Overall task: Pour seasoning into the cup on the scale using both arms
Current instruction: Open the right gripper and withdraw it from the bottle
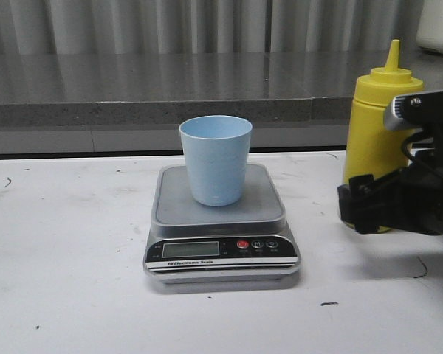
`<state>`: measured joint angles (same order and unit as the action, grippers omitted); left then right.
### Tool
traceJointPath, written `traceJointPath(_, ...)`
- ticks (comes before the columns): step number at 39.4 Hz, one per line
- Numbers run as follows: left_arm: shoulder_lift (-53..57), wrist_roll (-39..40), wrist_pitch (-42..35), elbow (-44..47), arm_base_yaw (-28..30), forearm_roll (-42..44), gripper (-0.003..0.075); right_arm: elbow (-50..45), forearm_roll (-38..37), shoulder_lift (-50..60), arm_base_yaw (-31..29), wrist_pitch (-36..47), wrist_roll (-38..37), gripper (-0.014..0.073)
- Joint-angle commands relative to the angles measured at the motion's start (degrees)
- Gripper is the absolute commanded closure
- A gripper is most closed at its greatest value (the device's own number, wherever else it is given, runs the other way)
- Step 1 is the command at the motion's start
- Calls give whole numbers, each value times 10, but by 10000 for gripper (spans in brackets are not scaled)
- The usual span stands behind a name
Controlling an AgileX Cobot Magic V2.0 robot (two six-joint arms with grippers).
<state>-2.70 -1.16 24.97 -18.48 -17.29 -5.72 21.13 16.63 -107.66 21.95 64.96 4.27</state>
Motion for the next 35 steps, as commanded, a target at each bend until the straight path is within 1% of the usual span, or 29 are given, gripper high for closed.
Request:
traceJointPath(1, -7, 6, -49, -14, 2, -7, 740, -25, -36, 26, 1, 88, 0, -50)
traceJointPath(6, -7, 6, -49, -14, 2, -7, 740, -60, -86, 26, 1, 88, 0, -50)
traceJointPath(9, -7, 6, -49, -14, 2, -7, 740, -77, -98, 26, 1, 88, -3, -45)
traceJointPath(11, -7, 6, -49, -14, 2, -7, 740, -87, -98, 26, 1, 88, -7, -22)
traceJointPath(13, -7, 6, -49, -14, 2, -7, 740, -97, -98, 26, 1, 88, -14, 29)
traceJointPath(15, -7, 6, -49, -14, 2, -7, 740, -106, -98, 27, 1, 88, -25, 118)
traceJointPath(17, -7, 6, -49, -14, 2, -7, 740, -115, -98, 28, 1, 88, -27, 238)
traceJointPath(20, -7, 6, -49, -14, 2, -7, 740, -129, -98, 29, 1, 88, -27, 443)
traceJointPath(22, -7, 6, -49, -14, 2, -7, 740, -139, -98, 30, 1, 88, -27, 559)
traceJointPath(24, -7, 6, -49, -14, 2, -7, 740, -147, -98, 32, 1, 88, -27, 657)
traceJointPath(31, -7, 6, -49, -14, 2, -7, 740, -177, -97, 60, 1, 88, -27, 664)
traceJointPath(35, -7, 6, -49, -14, 2, -7, 740, -192, -87, 96, 1, 88, -27, 663)
